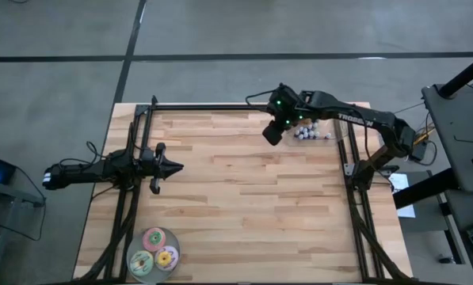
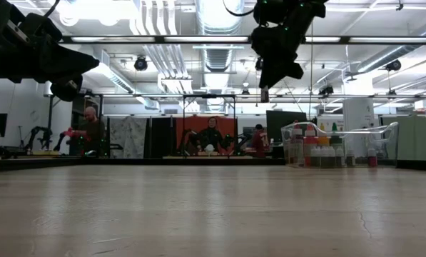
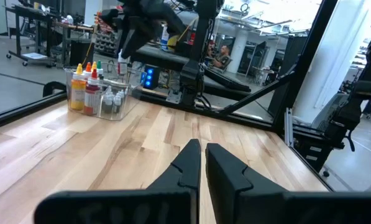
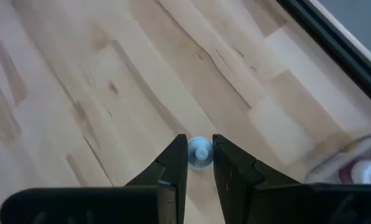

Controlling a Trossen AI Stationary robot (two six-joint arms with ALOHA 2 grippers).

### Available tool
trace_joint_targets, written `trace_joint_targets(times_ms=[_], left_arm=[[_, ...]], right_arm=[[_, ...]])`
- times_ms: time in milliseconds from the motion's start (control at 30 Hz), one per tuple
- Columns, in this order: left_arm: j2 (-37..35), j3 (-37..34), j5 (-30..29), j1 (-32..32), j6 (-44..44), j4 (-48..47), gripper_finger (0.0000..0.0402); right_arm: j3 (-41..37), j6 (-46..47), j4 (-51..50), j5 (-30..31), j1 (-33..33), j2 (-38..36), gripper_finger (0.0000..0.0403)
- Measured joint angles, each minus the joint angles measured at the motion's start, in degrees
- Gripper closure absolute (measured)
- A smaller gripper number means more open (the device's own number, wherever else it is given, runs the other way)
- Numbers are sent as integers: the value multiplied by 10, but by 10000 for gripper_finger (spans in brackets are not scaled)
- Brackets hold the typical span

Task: Pick & Place food coloring
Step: Put small red food coloring bottle into the bin

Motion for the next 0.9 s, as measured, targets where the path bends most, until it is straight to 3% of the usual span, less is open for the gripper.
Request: trace_joint_targets(times_ms=[567,900], left_arm=[[0,0,0,0,0,0,402],[0,0,0,0,0,0,402]], right_arm=[[-119,-8,-22,31,-99,-110,349],[-219,-3,22,32,-130,-159,349]])
